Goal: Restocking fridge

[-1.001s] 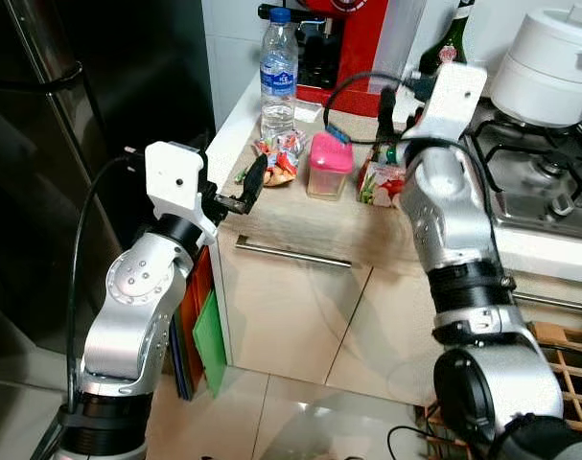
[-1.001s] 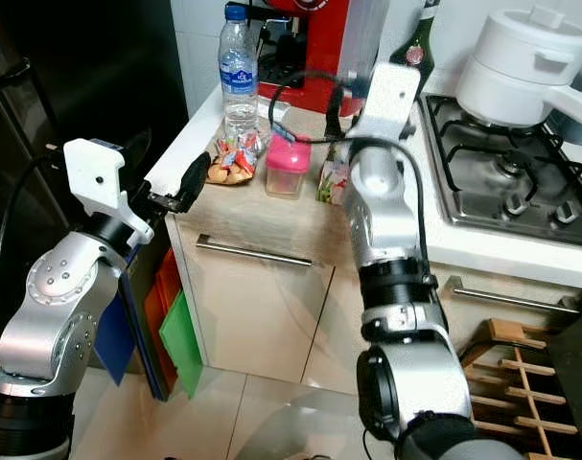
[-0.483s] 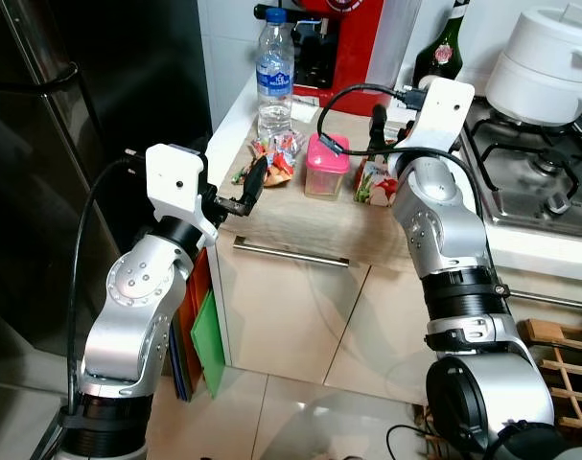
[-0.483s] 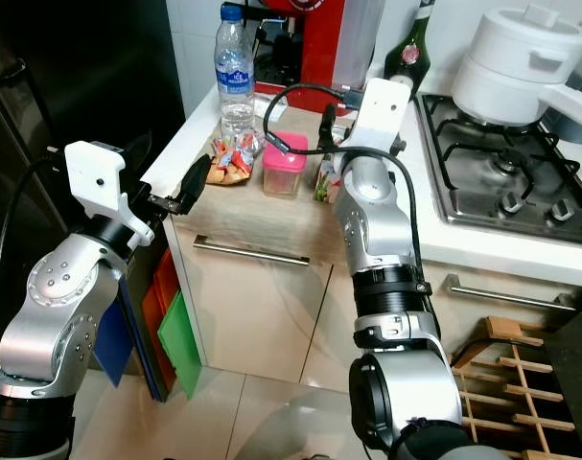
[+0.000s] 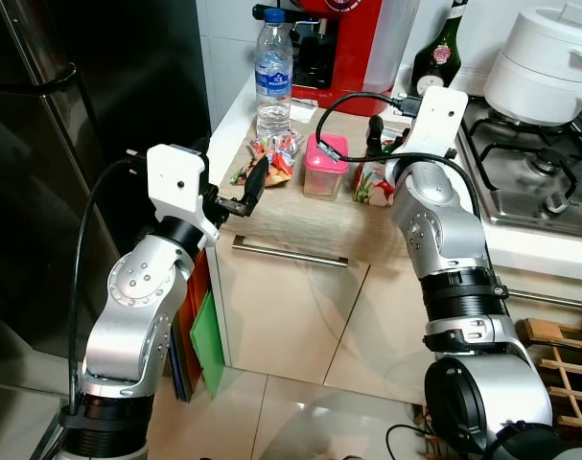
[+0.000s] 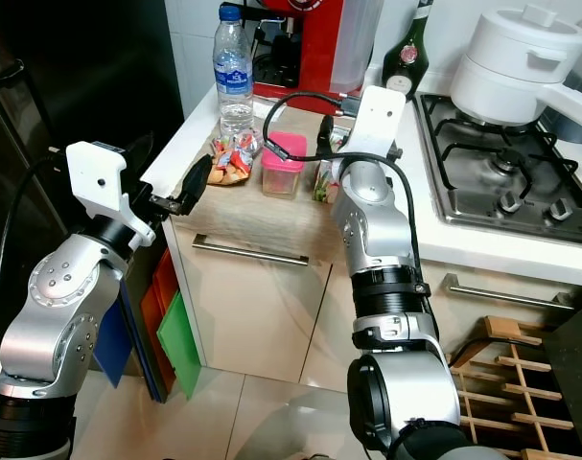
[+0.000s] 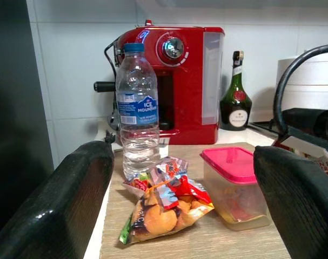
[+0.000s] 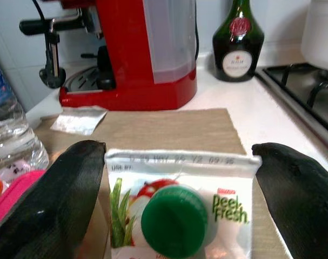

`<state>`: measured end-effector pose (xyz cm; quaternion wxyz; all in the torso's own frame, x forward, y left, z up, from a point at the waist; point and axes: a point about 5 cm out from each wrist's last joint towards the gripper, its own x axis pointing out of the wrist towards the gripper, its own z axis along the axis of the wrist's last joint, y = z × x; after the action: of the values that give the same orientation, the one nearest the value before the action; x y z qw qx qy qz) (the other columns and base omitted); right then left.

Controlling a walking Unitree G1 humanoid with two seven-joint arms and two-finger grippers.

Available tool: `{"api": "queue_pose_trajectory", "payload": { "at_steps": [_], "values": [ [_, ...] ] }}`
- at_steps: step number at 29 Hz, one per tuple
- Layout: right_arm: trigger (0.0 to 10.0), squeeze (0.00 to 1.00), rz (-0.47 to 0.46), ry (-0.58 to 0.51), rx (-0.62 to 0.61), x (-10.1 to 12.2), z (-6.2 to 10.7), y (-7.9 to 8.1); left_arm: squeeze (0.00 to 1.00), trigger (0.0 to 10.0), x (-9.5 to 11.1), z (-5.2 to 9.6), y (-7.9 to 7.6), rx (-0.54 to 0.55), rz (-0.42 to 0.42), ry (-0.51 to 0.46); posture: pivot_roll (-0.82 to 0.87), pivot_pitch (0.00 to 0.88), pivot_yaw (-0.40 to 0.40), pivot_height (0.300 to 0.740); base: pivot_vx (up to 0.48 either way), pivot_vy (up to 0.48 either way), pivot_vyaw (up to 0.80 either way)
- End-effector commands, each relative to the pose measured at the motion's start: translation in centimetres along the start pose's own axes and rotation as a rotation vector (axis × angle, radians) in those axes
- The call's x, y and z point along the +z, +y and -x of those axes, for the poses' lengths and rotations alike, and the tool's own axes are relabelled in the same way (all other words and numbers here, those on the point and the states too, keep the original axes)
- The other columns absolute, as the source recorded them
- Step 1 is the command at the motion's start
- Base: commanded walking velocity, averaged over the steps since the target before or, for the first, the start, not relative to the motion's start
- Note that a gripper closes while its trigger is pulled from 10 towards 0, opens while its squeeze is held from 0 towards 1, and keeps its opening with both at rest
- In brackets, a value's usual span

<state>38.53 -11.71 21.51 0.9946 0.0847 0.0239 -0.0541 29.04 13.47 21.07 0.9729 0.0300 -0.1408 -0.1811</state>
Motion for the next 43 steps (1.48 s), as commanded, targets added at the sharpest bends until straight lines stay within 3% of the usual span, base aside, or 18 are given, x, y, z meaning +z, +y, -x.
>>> {"api": "queue_pose_trajectory", "payload": {
  "at_steps": [1, 9, 10, 12, 13, 27, 35, 36, 37, 38, 43],
  "values": [
    [10.0, 0.00, -0.018, 0.020, -0.009, -0.1, -0.1, -0.1, 0.00, 10.0, 0.1, -0.1, -0.3, -0.018, 0.000, 0.001, 0.03, 0.000, -0.044, 0.740, 0.000, 0.000, 0.00],
    [10.0, 0.00, -0.017, 0.029, -0.001, -0.1, -0.2, 0.0, 0.00, 10.0, 0.1, -0.2, -0.2, -0.014, 0.001, 0.000, 0.03, 0.000, -0.045, 0.740, 0.000, 0.000, 0.00],
    [4.5, 0.00, -0.015, 0.029, -0.002, -0.1, -0.2, -0.1, 0.00, 10.0, 0.1, -0.2, -0.2, -0.014, 0.001, 0.000, 0.03, 0.000, -0.045, 0.740, 0.000, 0.000, 0.00],
    [4.5, 0.00, -0.014, 0.029, -0.002, -0.2, -0.3, -0.1, 0.00, 10.0, 0.1, -0.2, -0.2, -0.014, 0.002, 0.000, 0.03, 0.000, -0.045, 0.740, 0.000, 0.000, 0.00],
    [0.0, 0.00, -0.013, 0.030, -0.003, -0.3, -0.3, -0.3, 0.00, 10.0, 0.1, -0.2, -0.3, -0.013, 0.004, 0.000, 0.03, 0.000, -0.047, 0.740, 0.000, 0.000, 0.00],
    [0.0, 0.00, -0.014, 0.041, -0.009, -0.9, -0.5, -1.1, 0.00, 10.0, -0.2, -0.4, -0.4, -0.021, 0.008, 0.004, 0.02, 0.000, -0.047, 0.740, 0.000, 0.000, 0.00],
    [0.0, 0.00, 0.057, -0.094, 0.043, 0.9, -0.7, -0.9, 0.00, 10.0, -0.2, -0.7, -0.4, -0.019, -0.021, 0.003, 0.02, 0.000, -0.044, 0.740, 0.000, 0.000, 0.00],
    [4.7, 0.00, 0.062, -0.112, 0.057, 1.2, -0.7, -0.8, 0.00, 10.0, -0.2, -0.7, -0.4, -0.018, -0.023, 0.004, 0.02, 0.000, -0.044, 0.740, 0.000, 0.000, 0.00],
    [4.7, 0.00, 0.062, -0.112, 0.057, 1.2, -0.7, -0.8, 0.00, 10.0, -0.2, -0.7, -0.4, -0.018, -0.023, 0.004, 0.02, 0.000, -0.044, 0.740, 0.000, 0.000, 0.00],
    [10.0, 0.00, 0.091, -0.164, 0.101, 1.9, -0.7, -0.5, 0.00, 10.0, -0.3, -0.7, -0.4, -0.019, -0.023, 0.003, 0.02, 0.000, -0.044, 0.740, 0.000, 0.000, 0.00],
    [10.0, 0.00, 0.134, -0.294, 0.145, 4.1, -0.6, -0.5, 0.00, 10.0, -0.4, -0.8, -0.4, -0.017, -0.029, 0.003, 0.02, 0.000, -0.043, 0.740, 0.000, 0.000, 0.00]
  ]
}}
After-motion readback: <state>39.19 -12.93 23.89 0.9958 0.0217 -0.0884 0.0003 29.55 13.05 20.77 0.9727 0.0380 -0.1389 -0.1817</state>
